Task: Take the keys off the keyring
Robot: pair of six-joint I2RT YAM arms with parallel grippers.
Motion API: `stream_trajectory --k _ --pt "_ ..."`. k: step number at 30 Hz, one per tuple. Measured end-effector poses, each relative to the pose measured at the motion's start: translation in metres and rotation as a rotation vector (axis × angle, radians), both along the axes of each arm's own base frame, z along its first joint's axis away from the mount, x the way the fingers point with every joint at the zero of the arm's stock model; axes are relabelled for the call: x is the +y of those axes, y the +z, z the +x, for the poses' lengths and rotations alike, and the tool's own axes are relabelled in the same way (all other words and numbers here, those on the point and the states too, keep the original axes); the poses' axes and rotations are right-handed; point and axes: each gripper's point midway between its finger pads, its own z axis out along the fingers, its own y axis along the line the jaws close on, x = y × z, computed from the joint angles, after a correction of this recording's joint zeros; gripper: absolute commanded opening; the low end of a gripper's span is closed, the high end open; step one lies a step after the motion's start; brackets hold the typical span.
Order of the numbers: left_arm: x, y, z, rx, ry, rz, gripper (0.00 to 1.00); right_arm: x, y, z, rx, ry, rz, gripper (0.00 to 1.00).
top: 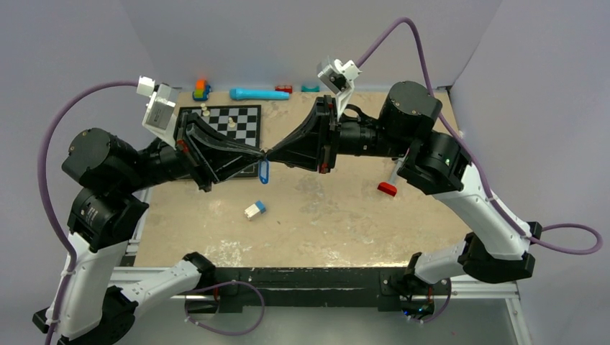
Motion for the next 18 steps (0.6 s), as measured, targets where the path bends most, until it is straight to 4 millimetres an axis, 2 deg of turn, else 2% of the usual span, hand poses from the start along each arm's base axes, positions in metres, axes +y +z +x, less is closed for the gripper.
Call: stream_trajectory --k 18 --pt "0.001 0.011 0.009 0.018 0.039 -0.114 0.00 -0.003 0.008 -0.001 0.000 0.000 0.051 0.08"
